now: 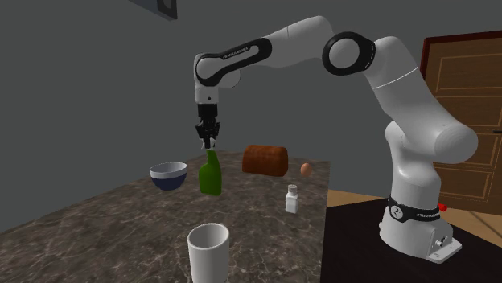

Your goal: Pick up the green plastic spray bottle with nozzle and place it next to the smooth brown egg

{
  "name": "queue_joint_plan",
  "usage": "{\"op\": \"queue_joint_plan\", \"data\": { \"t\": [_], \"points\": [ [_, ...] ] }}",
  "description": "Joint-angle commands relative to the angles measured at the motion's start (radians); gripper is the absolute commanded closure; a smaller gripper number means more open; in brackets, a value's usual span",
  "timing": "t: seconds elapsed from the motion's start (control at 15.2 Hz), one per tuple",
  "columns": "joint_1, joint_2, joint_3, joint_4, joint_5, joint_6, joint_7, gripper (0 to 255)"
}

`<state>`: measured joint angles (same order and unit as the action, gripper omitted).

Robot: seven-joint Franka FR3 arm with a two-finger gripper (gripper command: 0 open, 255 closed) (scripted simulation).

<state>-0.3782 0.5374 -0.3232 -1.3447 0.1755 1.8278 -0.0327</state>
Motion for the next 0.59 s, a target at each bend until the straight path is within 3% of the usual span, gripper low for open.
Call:
{"op": "queue_joint_plan", "data": {
  "t": [0.0, 0.53],
  "points": [
    [0.0, -0.004, -0.001, 0.014, -0.002, -0.018, 0.002, 255],
    [-0.01, -0.007, -0.004, 0.119, -0.005, -0.125, 0.008, 255]
  ]
}}
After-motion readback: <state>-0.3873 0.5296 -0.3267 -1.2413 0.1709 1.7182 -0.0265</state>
